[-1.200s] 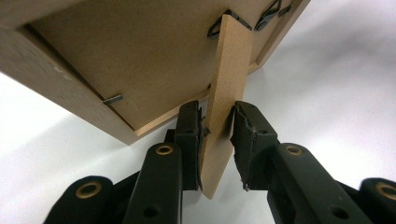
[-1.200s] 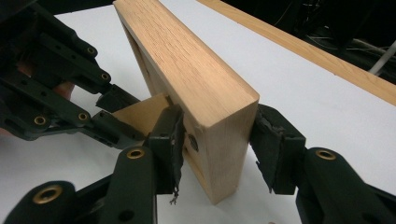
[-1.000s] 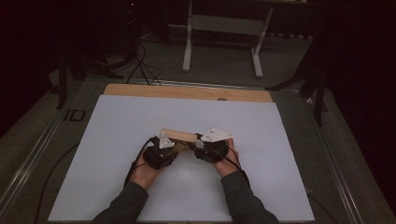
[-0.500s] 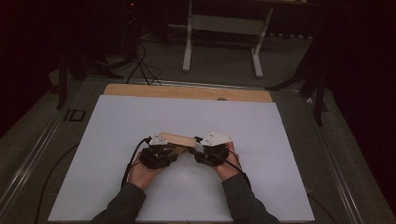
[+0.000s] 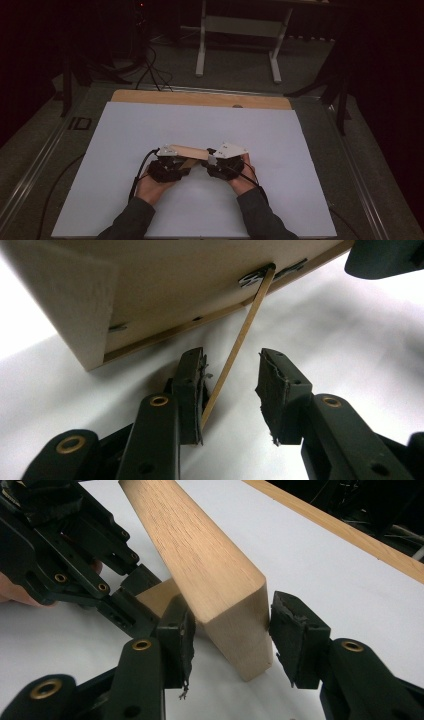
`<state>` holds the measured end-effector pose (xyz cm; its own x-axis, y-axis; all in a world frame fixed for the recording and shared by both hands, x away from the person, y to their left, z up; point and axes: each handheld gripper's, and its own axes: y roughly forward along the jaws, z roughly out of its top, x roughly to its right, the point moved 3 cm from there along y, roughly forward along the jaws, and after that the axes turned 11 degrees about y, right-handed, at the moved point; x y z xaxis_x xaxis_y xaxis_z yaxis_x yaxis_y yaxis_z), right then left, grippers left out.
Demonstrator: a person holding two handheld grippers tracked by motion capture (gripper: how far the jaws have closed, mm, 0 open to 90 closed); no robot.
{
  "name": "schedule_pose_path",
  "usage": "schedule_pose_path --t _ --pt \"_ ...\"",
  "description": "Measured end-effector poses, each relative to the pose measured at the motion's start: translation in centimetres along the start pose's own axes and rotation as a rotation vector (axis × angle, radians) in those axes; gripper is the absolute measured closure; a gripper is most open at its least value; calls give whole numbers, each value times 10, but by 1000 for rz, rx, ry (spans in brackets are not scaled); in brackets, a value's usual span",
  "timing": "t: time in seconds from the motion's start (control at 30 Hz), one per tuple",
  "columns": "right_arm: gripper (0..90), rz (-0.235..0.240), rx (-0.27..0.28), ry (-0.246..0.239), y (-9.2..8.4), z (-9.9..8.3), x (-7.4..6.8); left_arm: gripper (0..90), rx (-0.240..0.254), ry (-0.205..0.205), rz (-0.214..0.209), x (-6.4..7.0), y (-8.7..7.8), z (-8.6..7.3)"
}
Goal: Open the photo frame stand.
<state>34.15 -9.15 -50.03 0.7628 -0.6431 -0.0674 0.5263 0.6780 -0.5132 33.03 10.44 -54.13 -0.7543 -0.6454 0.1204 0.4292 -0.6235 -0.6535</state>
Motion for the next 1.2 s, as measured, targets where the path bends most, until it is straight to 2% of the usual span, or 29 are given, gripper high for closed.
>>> schedule_pose_path --t 0.3,0.67,1.2 --pt "527 11 -7 22 -1 -2 2 596 5 -12 -7 0 -1 -3" --pt "458 22 -10 27 -3 -2 1 589 10 -8 15 -1 -8 -4" --pt "441 28 -7 31 -6 -3 3 580 3 12 47 1 -14 -5"
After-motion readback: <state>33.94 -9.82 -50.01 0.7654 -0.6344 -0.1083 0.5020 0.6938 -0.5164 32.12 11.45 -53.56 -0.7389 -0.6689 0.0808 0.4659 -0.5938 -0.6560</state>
